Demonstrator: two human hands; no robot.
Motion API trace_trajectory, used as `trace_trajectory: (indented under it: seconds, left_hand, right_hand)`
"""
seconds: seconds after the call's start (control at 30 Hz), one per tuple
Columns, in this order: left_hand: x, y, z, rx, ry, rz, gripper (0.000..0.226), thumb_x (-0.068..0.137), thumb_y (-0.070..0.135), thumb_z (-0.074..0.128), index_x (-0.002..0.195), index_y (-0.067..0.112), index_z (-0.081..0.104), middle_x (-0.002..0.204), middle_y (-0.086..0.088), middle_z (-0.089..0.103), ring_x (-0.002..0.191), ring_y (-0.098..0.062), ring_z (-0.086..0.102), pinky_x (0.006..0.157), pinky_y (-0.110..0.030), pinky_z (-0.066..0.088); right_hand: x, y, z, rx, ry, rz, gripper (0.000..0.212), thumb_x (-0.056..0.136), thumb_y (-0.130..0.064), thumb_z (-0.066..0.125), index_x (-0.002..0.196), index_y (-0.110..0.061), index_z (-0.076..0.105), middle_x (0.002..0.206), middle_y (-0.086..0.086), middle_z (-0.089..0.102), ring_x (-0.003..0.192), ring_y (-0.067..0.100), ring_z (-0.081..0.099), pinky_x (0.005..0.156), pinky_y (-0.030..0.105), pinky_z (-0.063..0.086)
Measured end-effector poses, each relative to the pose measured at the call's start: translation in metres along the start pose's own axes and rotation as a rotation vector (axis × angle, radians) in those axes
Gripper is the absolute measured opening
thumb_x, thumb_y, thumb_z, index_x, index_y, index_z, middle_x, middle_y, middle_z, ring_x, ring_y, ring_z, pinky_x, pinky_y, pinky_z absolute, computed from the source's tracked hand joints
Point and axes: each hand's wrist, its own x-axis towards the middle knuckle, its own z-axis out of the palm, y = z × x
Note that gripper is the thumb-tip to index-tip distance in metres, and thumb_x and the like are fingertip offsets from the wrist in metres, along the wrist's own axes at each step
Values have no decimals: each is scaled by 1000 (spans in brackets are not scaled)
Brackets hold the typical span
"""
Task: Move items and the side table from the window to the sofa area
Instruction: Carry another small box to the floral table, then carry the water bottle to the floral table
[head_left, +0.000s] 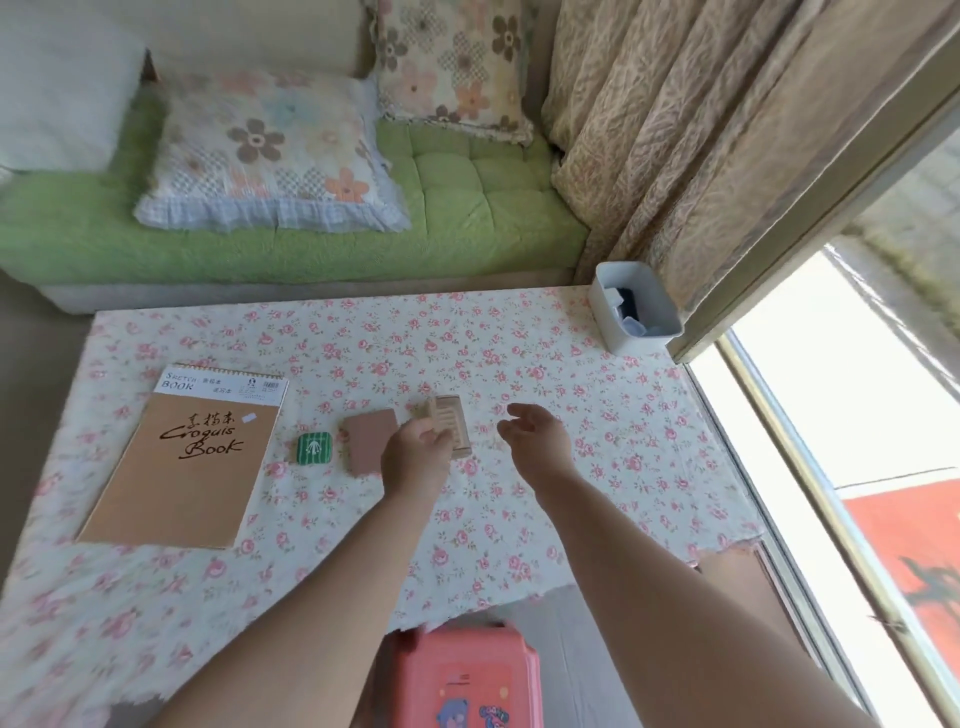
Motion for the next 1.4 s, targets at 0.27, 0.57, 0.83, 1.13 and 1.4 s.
trace_trajectory:
  seconds: [0.27,0.57,0.83,1.13,1.4]
  left_hand:
    - [-90,35,-12,-6,-147,140,30,89,18,56,118,10,60,105,-1,62,93,-17,54,75,-28,45]
    - [-147,21,-32,82,-404,260,40,89,16,56,128,7,53,124,-9,61,109,-23,56,92,-31,46]
    - [-221,-7,-68,203,-708,414,40,89,15,55,128,8,53,121,-9,60,105,-22,56,93,-30,44]
    - [-340,-49,-48,316,-1049,562,30,88,17,57,117,8,60,99,-3,59,93,-22,56,82,-30,44]
    - [-485,-127,-42,460,-1379,660,27,86,16,60,111,5,64,103,-13,67,93,-32,63,82,-36,49]
  right_hand:
    - [-93,1,-46,92,126,-55,36,91,-19,54,127,-15,55,119,5,62,84,17,55,67,27,45]
    - [-179,29,-48,233,407,12,35,92,-18,54,126,-12,56,118,7,64,70,10,53,62,23,46]
    - [-292,73,-23,463,685,150,34,88,-15,57,122,-10,59,109,8,64,86,20,58,69,29,45]
    - [-430,140,-41,574,1045,277,29,88,-19,57,116,-16,61,110,7,63,97,21,58,82,32,47]
    - [-592,222,-15,692,1363,438,28,90,-18,55,118,-13,60,104,2,61,92,16,54,81,31,47]
